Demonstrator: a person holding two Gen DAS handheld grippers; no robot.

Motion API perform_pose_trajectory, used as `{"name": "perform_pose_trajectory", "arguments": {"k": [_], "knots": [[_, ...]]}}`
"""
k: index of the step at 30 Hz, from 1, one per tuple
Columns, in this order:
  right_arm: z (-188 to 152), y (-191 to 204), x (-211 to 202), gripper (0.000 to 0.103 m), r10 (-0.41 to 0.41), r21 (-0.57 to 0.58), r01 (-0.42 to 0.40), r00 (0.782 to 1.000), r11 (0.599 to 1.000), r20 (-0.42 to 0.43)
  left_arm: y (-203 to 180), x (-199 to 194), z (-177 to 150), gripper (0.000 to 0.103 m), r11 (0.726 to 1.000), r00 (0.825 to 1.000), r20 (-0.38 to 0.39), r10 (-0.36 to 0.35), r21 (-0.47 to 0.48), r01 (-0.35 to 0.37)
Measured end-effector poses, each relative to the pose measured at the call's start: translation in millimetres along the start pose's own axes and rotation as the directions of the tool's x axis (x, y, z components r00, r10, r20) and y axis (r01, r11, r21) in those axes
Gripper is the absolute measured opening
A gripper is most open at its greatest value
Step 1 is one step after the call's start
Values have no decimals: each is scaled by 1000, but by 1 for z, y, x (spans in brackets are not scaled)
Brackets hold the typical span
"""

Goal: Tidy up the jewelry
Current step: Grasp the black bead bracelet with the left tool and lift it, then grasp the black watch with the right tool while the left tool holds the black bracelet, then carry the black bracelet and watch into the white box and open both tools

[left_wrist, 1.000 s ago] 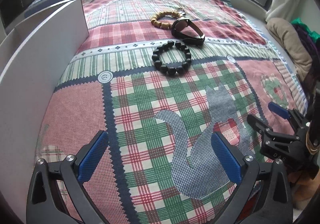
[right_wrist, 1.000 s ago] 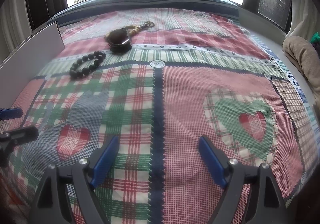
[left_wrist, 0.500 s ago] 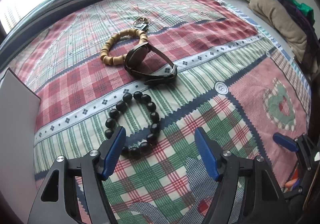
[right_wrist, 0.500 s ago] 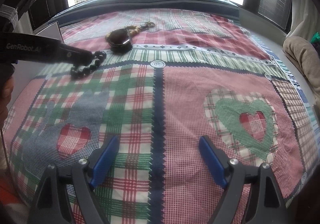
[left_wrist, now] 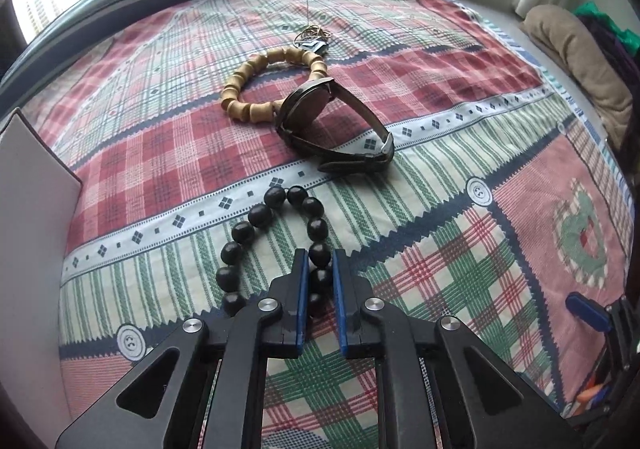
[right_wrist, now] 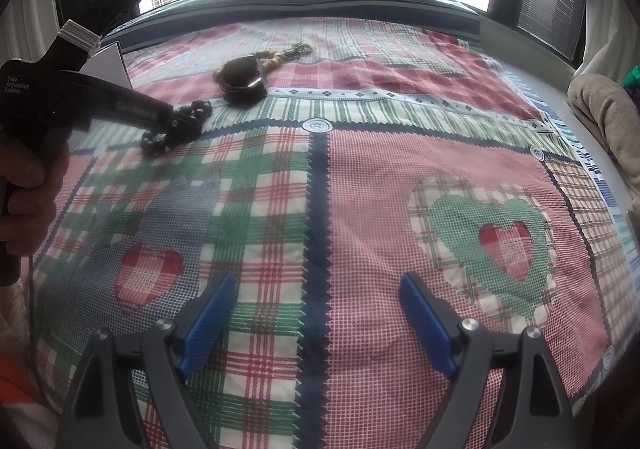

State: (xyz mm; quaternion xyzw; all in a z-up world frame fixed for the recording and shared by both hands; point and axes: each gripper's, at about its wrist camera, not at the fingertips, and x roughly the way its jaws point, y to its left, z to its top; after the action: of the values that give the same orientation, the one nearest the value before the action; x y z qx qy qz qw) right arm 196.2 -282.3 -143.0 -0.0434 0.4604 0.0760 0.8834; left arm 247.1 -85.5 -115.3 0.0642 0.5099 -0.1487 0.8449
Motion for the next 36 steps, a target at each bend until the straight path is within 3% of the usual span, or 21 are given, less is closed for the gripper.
{"name": "perform_pose_trajectory", "arguments": {"k": [10,18,20,23,25,27,32,34,35,36], "knots": [[1,1,1,87,-5,5,5,1000,1000,-2,2,-3,-7,10,1000,1000,10,10,-7,-10],[3,-1,2,87,8,-8,-8,999,1000,-31,44,-29,-32,10,989,997,36,-66,-133,70],[10,-5,3,87,33,1,-33,997,999,-74,60,-40,-39,10,980,995,50,-82,-179,90],[36,-15,0,86,136,57,-132,987,990,-86,81,-59,-49,10,963,992,80,-102,-242,119],[66,-17,2,78,177,64,-172,981,983,-74,90,-73,-56,10,950,987,108,-116,-277,142],[103,-15,12,61,228,60,-224,971,973,-66,98,-86,-63,10,938,983,135,-126,-306,162],[178,7,68,58,261,27,-260,959,965,-110,107,-121,-81,10,916,973,189,-130,-352,191],[195,18,93,50,231,3,-234,962,972,-145,112,-133,-88,10,909,971,202,-129,-367,197],[199,23,108,44,231,2,-234,956,972,-179,113,-139,-91,10,905,970,207,-128,-375,199],[201,25,122,31,231,8,-234,950,972,-212,115,-145,-95,10,902,969,213,-128,-381,203]]}}
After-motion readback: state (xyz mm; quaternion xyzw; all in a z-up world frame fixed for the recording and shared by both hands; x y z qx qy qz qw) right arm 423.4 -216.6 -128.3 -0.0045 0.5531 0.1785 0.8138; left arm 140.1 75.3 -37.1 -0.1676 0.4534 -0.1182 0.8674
